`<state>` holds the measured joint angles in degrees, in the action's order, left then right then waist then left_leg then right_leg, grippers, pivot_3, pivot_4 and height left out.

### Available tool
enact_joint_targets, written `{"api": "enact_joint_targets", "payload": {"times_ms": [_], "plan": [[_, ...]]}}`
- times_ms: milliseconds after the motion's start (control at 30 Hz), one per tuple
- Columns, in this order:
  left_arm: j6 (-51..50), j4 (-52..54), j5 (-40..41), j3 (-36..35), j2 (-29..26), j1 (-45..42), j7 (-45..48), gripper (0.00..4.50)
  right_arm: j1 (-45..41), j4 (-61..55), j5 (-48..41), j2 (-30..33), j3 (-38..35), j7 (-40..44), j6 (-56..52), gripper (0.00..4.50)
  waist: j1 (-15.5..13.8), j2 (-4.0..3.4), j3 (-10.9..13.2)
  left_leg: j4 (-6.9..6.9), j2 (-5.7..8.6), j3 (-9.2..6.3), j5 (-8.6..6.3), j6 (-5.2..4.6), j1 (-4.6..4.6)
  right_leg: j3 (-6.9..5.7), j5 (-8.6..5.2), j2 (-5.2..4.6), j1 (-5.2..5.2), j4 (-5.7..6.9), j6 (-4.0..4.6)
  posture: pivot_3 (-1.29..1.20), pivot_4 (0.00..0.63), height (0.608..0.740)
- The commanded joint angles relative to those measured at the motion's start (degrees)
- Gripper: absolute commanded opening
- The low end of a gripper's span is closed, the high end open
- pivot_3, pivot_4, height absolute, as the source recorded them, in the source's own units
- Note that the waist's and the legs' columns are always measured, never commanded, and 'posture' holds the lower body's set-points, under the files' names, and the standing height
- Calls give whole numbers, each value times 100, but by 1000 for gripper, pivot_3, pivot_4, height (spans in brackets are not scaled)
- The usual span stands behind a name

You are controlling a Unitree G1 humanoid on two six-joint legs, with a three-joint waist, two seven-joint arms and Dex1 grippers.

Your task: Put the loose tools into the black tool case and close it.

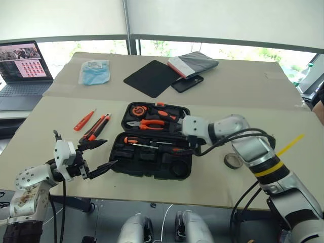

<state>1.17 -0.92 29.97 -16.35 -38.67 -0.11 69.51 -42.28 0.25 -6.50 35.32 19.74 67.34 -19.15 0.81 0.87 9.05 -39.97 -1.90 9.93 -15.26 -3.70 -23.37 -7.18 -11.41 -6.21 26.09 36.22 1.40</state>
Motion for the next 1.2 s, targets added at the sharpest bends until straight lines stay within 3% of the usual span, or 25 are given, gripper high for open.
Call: {"api": "enact_joint_targets", "payload": {"times_ms": [33, 167, 467, 700, 833, 900, 1033, 1200], "plan": [[188, -27, -35, -96, -7, -29, -54, 4500, -71, 22, -637, -317, -560, 62, 219, 4217, 0, 0, 0, 0, 0, 0, -1, 1, 4, 0, 0, -1, -3, 0, 0, 0, 150, 740], [216, -100, -95, -87, -3, -83, -118, 4500, 311, 342, -319, -860, -340, -377, 694, 3205, 16, 2, -1, 1, -4, 0, -2, 12, 13, 1, 3, 0, -7, 4, 4, 0, 150, 740], [266, -167, -109, -126, -109, -63, -152, 4500, 642, 1386, 632, -1295, 209, -989, 1627, 59, 9, 1, -1, 2, -1, 5, 1, 17, 7, 1, 18, 5, 0, 8, 31, 0, 150, 740], [409, -184, -165, -154, -97, 96, -159, 4500, 611, 1910, 1256, -1270, 686, -998, 2490, 59, 20, 0, -3, 7, -2, 7, 1, 32, 32, 8, 2, 4, -16, 10, 5, 0, 150, 740], [433, -169, -174, -202, -62, 169, -257, 4500, 530, 2155, 1192, -1538, 605, -1141, 2517, 59, 54, 5, -9, 18, -6, 7, 4, 43, 52, 11, 0, 5, -30, 11, 7, 0, 150, 740], [445, -176, -151, -312, -61, 253, -326, 4500, 473, 2083, 901, -1692, 319, -1227, 2445, 59, 103, 6, -10, 21, -11, 7, 8, 50, 58, 10, 0, 6, -34, 13, 7, 0, 150, 740], [437, -388, -140, -788, -116, 677, -617, 4500, 552, 1454, -530, -1775, -775, -904, 2398, 59, 159, 5, -7, 21, -13, 6, 13, 59, 44, 13, -6, 0, -7, 42, 21, 0, 150, 740], [121, -647, 29, -1556, -94, 1136, -1213, 4500, 1576, -23, -2097, -1497, -1460, -79, 2292, 59, 98, 5, -5, 22, -12, -8, 14, 44, 28, 7, 15, 1, 4, 46, 64, 0, 150, 740]]}}
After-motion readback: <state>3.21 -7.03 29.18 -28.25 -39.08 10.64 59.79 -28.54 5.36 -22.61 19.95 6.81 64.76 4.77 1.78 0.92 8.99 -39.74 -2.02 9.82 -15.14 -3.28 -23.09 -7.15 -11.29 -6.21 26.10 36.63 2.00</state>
